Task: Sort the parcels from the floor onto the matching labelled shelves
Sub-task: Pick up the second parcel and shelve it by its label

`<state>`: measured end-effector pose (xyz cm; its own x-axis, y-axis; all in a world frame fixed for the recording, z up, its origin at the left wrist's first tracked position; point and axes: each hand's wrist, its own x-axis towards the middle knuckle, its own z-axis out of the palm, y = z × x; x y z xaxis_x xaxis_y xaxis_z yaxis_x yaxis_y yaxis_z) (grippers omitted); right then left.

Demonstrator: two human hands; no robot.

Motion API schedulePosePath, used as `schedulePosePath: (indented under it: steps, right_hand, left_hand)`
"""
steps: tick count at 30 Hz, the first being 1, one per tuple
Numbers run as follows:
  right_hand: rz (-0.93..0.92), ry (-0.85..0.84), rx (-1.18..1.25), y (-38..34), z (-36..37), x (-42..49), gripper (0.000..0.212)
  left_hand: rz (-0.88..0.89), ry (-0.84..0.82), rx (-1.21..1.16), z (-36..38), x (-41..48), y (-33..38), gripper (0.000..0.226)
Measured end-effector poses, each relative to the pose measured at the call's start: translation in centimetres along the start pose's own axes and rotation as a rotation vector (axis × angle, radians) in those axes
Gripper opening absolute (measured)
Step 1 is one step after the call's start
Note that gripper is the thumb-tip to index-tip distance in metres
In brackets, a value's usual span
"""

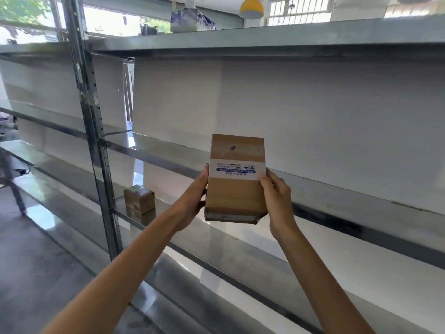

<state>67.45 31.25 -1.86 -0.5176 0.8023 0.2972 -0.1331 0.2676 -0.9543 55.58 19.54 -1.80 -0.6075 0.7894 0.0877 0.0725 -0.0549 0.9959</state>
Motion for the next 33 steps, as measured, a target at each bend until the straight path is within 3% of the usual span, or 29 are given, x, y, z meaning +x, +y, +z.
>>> schedulePosePath:
  steps: [6,11,24,29,33]
  right_hand:
    - [-0.011,-0.037,-0.02,0.7,1.5,2.5,0.024]
    - [-0.052,-0.021,-0.033,1.5,2.3,5.8,0.035]
    - [-0.176,0.063,-0.103,1.4,4.4,12.2,0.035]
    - [-0.197,0.093,-0.108,1.3,6.5,12.2,0.043]
    - [-0.303,0.178,-0.298,1.2,9.1,11.8,0.062]
  left_hand:
    - [0.016,0.001,0.001,-1.2,2.4,0.3,0.069]
    - [0.037,0.009,-0.042,-1.5,5.7,0.9,0.047]
    - [0.037,-0.127,-0.084,-4.3,15.6,1.0,0.046]
    - [0.052,-0.245,-0.078,-6.5,18.7,0.5,0.067]
    - [0.114,-0.236,-0.045,-7.4,20.1,0.7,0.077]
